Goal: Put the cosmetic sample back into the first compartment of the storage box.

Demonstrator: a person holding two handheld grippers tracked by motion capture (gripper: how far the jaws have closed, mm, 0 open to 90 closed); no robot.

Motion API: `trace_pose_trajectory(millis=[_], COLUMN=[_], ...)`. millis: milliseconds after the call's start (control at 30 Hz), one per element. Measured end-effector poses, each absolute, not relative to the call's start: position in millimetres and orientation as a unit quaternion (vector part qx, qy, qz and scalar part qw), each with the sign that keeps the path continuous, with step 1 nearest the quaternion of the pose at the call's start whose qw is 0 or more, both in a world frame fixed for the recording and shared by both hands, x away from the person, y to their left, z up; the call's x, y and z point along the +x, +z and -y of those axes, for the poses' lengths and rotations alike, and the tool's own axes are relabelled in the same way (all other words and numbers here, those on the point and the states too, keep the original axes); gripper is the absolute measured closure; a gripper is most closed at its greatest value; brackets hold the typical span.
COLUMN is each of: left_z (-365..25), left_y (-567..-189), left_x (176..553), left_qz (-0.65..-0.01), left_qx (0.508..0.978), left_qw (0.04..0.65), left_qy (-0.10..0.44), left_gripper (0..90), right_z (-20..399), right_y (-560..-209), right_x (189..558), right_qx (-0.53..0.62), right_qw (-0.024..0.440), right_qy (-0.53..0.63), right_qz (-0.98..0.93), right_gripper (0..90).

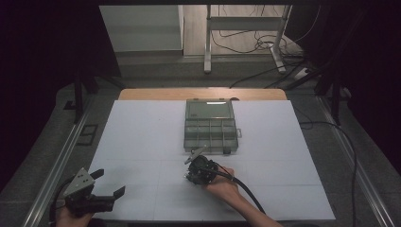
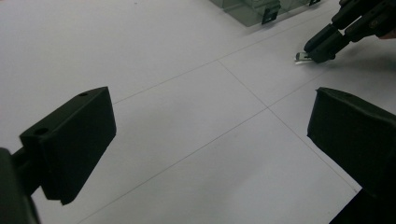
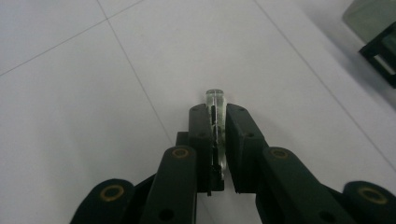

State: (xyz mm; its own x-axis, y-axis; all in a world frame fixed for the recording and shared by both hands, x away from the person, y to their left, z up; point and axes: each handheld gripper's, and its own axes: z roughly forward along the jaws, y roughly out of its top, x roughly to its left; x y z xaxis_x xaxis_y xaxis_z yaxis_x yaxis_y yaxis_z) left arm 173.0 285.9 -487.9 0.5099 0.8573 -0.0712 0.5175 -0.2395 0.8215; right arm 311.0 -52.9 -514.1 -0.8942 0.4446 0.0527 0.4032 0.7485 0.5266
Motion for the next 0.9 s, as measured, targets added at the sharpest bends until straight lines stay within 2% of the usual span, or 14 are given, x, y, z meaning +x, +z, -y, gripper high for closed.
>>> trace_pose_trajectory(millis=[900], left_z=[-289.4], left_y=[-488.5], left_x=[174.9], left_qz=[-0.448], left_qx=[0.76], left_qw=[0.434], left_qy=[0.184], left_gripper=[2.0], right_z=[72.0], right_y=[-489.2], right_x=[322.3], right_qx=[0.236], right_qw=[0.051], right_qy=[0.329], right_qz=[-0.913], right_gripper=[81.3])
